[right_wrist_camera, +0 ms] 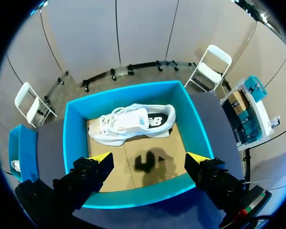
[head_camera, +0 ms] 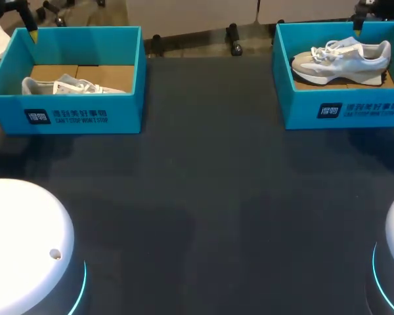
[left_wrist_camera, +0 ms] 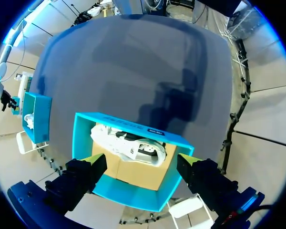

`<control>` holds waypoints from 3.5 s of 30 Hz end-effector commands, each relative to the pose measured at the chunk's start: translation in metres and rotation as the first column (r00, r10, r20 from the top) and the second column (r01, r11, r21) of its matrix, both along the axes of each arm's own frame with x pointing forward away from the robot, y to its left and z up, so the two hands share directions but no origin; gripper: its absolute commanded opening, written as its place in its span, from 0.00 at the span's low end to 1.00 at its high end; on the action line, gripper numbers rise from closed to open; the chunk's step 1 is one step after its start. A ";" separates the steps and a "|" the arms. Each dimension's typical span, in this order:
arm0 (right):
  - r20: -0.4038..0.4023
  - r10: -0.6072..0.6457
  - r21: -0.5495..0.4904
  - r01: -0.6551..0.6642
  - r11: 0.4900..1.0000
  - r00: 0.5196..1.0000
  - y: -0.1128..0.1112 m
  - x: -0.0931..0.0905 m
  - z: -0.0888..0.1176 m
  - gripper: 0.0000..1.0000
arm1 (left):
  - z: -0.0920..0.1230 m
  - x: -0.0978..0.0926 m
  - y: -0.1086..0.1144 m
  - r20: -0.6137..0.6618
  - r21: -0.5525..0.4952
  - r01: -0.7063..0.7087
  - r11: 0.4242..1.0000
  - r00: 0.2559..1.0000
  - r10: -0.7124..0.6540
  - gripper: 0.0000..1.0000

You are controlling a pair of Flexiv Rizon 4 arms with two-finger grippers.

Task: Take the shoe out of the shoebox, open the shoe tongue, remove and reinsert the insole, then place the shoe into the shoebox

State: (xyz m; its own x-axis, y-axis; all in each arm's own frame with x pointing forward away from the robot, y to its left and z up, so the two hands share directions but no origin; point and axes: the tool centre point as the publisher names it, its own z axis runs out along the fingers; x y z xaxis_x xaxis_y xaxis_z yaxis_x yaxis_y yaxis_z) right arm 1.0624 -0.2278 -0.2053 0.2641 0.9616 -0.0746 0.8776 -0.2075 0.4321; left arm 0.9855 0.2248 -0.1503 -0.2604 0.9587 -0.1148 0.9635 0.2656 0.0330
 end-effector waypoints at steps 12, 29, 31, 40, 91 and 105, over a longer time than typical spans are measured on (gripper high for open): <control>-0.108 -0.074 0.000 0.075 0.997 0.991 -0.017 0.026 -0.027 1.00 | 0.000 -0.001 0.000 0.002 0.003 -0.001 1.000 1.000 0.001 1.00; -0.223 -0.128 0.019 0.136 0.991 0.966 -0.047 0.070 -0.047 1.00 | 0.000 -0.001 0.000 0.002 0.003 -0.001 1.000 1.000 0.001 1.00; -0.230 -0.136 0.025 0.146 0.989 0.964 -0.051 0.074 -0.047 1.00 | 0.000 -0.001 0.000 0.002 0.003 -0.001 1.000 1.000 0.001 1.00; -0.325 -0.114 0.048 0.137 0.989 0.939 -0.060 0.087 -0.056 1.00 | 0.000 -0.001 0.000 0.002 0.003 -0.001 1.000 1.000 0.001 1.00; -0.497 -0.100 0.024 0.129 0.991 0.862 -0.101 0.108 -0.110 0.46 | 0.000 -0.001 0.000 0.002 0.003 -0.001 1.000 1.000 0.001 1.00; -0.486 -0.108 -0.001 0.123 0.992 0.867 -0.105 0.114 -0.124 0.46 | 0.000 -0.001 0.000 0.002 0.003 -0.001 1.000 1.000 0.001 1.00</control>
State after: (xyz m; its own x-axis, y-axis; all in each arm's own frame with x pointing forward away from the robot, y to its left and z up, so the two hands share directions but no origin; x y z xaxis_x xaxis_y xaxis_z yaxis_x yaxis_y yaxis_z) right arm 1.1656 -0.3326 -0.3224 0.3120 0.9310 -0.1895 0.9476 -0.3194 -0.0093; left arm 0.9855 0.2247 -0.1504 -0.2606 0.9586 -0.1145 0.9635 0.2658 0.0330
